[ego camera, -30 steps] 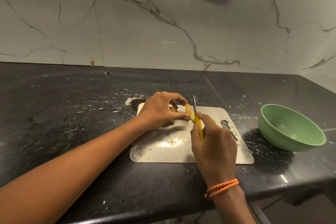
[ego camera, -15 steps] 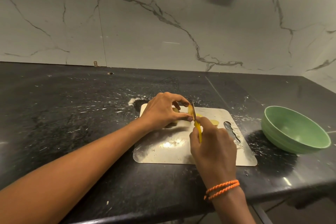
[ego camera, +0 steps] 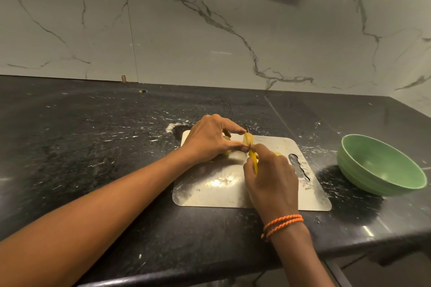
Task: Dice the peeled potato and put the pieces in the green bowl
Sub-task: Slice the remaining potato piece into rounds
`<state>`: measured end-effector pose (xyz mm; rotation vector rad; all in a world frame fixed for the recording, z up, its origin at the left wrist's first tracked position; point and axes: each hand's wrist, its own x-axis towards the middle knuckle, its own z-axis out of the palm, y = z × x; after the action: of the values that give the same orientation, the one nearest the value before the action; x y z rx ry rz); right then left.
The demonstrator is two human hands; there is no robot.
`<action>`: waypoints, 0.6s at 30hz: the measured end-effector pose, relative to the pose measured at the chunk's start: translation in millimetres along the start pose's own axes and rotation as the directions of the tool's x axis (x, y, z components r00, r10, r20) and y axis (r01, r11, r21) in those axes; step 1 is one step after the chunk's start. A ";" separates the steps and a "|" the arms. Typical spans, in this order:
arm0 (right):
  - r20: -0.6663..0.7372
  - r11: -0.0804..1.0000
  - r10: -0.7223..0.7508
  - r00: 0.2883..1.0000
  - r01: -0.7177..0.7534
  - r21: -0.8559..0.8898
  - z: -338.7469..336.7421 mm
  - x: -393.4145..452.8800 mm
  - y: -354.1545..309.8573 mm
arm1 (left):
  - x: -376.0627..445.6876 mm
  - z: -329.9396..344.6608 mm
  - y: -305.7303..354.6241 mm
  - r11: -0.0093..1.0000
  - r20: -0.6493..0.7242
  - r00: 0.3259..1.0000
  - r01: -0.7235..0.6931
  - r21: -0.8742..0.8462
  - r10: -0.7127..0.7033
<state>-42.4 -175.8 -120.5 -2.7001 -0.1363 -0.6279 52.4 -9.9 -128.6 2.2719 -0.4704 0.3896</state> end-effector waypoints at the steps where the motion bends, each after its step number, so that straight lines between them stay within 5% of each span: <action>1: 0.009 1.000 0.006 1.000 -0.007 0.008 0.2 -1.4 2.3 | 0.3 0.6 -0.3 1.000 0.005 1.000 -0.001 0.022 0.001; 5: 0.007 0.999 0.001 1.000 -0.001 0.035 -0.8 -6.9 8.4 | -0.1 5.2 0.0 0.994 -0.008 1.000 -0.027 0.101 0.028; 18: 0.028 0.998 -0.031 0.999 0.032 -0.058 -4.3 -1.9 -14.1 | -6.4 -3.2 0.7 0.976 -0.014 0.999 -0.045 -0.211 0.043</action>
<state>-48.3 -164.3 -113.1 -2.7683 -0.1701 -0.6141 46.1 -6.5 -128.7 2.0562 -0.5328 0.3547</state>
